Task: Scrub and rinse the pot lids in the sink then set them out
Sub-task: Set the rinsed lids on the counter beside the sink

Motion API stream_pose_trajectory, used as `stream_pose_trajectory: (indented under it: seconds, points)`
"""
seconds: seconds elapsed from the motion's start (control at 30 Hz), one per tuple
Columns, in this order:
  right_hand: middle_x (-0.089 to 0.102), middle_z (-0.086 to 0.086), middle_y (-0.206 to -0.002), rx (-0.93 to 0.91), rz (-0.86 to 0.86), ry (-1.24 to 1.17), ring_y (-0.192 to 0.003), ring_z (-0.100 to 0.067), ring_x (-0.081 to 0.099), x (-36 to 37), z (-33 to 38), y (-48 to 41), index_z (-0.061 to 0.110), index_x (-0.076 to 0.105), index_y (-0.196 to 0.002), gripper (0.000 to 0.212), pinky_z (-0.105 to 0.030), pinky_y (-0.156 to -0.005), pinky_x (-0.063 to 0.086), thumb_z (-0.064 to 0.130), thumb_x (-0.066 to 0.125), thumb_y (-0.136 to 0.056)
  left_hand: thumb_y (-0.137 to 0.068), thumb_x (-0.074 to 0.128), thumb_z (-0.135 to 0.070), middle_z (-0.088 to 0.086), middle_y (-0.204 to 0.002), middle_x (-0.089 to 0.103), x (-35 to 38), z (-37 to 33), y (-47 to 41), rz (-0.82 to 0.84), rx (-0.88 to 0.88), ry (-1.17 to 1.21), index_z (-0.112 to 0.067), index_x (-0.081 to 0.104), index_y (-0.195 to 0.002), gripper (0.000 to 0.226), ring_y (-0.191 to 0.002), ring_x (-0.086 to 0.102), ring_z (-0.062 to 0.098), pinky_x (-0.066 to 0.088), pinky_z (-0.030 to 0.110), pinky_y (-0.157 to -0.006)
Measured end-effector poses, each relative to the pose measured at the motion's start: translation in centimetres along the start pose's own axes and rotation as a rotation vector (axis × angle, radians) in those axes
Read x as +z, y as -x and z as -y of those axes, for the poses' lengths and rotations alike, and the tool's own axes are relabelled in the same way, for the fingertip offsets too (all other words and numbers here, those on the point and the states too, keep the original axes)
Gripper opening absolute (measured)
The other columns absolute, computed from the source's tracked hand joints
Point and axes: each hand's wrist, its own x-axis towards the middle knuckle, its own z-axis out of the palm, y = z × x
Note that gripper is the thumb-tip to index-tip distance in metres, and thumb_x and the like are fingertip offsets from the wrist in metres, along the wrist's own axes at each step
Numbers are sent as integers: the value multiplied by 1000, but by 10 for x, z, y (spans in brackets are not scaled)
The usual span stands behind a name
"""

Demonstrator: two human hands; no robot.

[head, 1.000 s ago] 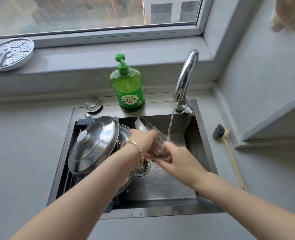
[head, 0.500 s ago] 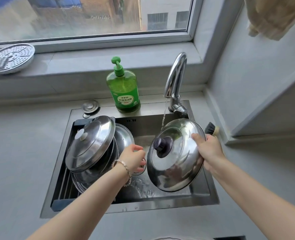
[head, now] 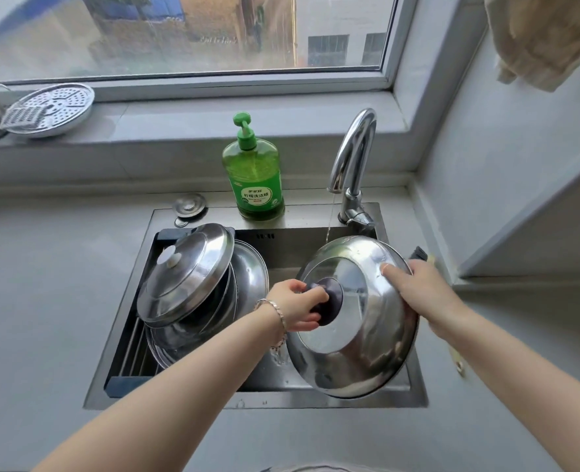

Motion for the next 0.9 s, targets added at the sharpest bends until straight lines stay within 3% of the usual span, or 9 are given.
stream_pose_trajectory:
  seconds: [0.03,0.1,0.17,0.23,0.33,0.47,0.6,0.7,0.9]
  points:
    - [56,-13,-95,-43,-6,279,-94,-29,55,-3,3,1,5,53,-101,32,-31,-76,45,33,56,-86,-86,60,-15,4,-77,53,3,0,3,-1,4,-11,-10,50,-107,24,-56,54,11,51,16,-43]
    - [39,-15,-133,-181,-30,746,-128,-32,32,-2,15,10,9,36,-133,60,-39,-103,31,40,56,-85,-86,60,-20,4,-79,53,9,-2,6,-3,27,-49,-8,51,-109,27,-55,55,10,49,16,-41]
    - [26,-10,-144,-431,32,963,-134,-29,19,6,31,24,17,29,-140,64,-38,-110,21,39,55,-86,-85,61,-26,5,-80,53,12,-8,7,-17,31,-83,-9,52,-106,28,-52,56,9,47,16,-38]
    - [33,-6,-137,-620,200,984,-128,-25,26,17,43,31,20,35,-136,59,-35,-106,29,36,58,-83,-84,60,-30,5,-74,54,12,-16,7,-24,19,-65,-11,53,-92,22,-42,51,6,39,14,-35]
    - [40,-3,-122,-719,318,1005,-115,-21,42,30,56,31,21,37,-133,64,-32,-89,42,39,66,-78,-88,56,-25,4,-60,49,9,-26,12,-9,6,33,-13,47,-79,17,-27,42,4,33,12,-33]
    - [43,2,-110,-819,350,973,-100,-17,52,33,73,25,25,46,-125,61,-29,-78,45,45,71,-73,-87,56,-26,2,-52,46,-4,-29,27,59,8,94,-10,51,-79,19,-39,40,8,35,13,-39]
    - [43,6,-94,-831,486,1046,-90,-15,50,33,90,20,29,45,-90,42,-27,-71,41,41,78,-66,-90,44,-23,0,-46,47,-18,-28,37,105,4,88,-11,51,-82,16,-46,38,10,32,14,-41]
    - [45,3,-94,-872,512,1072,-89,-16,50,39,93,18,23,51,-94,37,-26,-70,41,34,76,-68,-91,41,-18,1,-53,48,-26,-30,41,100,14,-22,-11,51,-81,16,-46,41,8,37,15,-45]
    - [52,-2,-99,-825,454,1061,-91,-22,54,65,99,16,21,51,-105,41,-32,-76,49,34,70,-71,-91,46,-6,3,-72,57,-93,-36,36,-208,245,-365,-15,54,-81,15,-57,53,10,45,15,-46]
